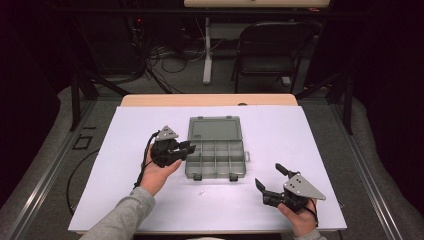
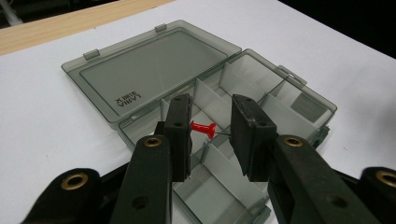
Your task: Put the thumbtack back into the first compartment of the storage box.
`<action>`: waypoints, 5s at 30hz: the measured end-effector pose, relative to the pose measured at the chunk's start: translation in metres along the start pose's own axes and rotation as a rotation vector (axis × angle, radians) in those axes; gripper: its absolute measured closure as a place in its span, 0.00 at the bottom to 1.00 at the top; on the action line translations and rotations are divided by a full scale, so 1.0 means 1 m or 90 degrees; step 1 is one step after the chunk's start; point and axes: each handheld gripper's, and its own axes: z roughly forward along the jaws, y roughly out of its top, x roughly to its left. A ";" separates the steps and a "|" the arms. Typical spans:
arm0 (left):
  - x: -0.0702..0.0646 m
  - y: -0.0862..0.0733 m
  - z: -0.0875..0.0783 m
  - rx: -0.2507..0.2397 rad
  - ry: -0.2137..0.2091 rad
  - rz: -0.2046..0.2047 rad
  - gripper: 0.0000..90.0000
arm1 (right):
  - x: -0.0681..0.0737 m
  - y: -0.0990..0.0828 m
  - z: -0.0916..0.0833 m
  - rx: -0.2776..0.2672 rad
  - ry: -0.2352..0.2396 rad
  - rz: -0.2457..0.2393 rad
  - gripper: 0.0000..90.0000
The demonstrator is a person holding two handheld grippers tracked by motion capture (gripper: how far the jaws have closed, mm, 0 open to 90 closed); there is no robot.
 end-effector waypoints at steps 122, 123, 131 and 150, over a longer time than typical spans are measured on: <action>-0.044 -0.061 -0.015 0.042 -0.049 0.033 0.58 | 0.001 0.000 0.001 0.005 0.004 -0.003 0.17; -0.046 -0.062 -0.015 0.046 -0.050 0.035 0.59 | 0.001 0.000 0.001 0.005 0.004 -0.003 0.17; -0.053 -0.071 -0.006 0.068 -0.068 0.030 0.68 | 0.001 0.000 0.000 0.004 0.004 -0.003 0.17; -0.061 -0.084 0.015 0.114 -0.078 0.032 0.82 | 0.000 0.000 0.000 0.002 0.003 -0.005 0.17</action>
